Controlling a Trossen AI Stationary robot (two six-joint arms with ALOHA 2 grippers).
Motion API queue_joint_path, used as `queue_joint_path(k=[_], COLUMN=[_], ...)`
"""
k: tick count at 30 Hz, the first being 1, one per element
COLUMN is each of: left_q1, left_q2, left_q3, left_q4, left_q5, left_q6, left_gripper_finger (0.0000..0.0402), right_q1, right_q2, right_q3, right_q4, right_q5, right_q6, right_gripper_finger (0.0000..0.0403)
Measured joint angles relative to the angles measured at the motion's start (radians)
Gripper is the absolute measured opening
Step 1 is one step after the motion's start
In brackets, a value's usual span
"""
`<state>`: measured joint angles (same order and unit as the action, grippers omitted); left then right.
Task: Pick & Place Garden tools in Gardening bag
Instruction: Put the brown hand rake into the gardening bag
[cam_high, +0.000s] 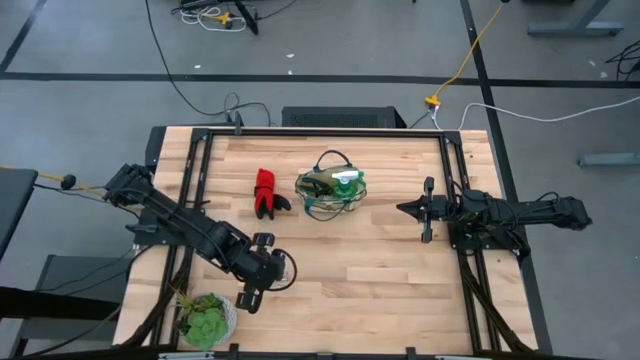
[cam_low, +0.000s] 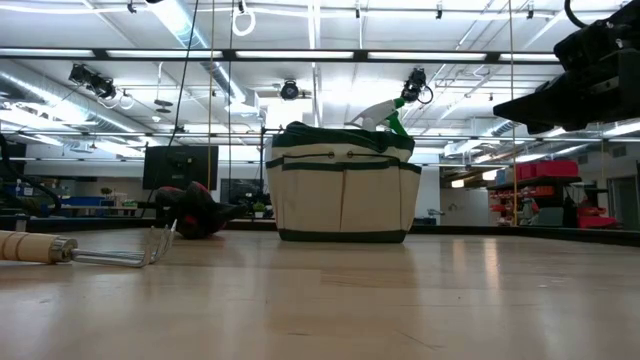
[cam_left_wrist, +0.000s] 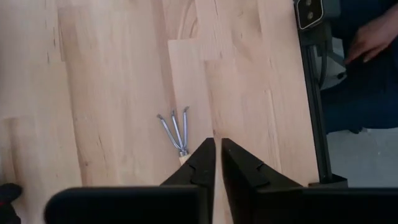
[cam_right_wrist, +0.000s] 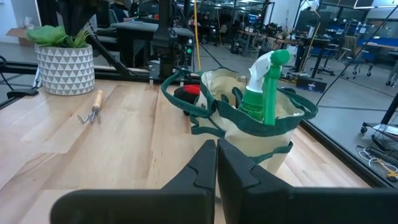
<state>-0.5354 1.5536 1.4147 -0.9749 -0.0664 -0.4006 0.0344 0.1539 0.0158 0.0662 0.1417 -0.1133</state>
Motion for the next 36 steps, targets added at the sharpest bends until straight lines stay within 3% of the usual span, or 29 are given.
queue_joint_path(k=[21, 26, 36], left_q1=[0.002, 0.002, 0.002], left_q2=[0.0, 0.0, 0.066], left_q3=[0.0, 0.0, 0.0], left_q4=[-0.059, -0.079, -0.1], left_q5=[0.0, -0.001, -0.018], left_q6=[0.004, 0.024, 0.04], left_gripper_finger=[0.0246, 0.0266, 0.0268], right_q1=[0.0, 0.0, 0.0], right_q2=[0.0, 0.0, 0.0], right_q3=[0.0, 0.0, 0.0], right_q4=[0.0, 0.0, -0.001], right_q5=[0.0, 0.0, 0.0], right_q6=[0.0, 0.0, 0.0], right_gripper_finger=[0.0016, 0.0016, 0.0016])
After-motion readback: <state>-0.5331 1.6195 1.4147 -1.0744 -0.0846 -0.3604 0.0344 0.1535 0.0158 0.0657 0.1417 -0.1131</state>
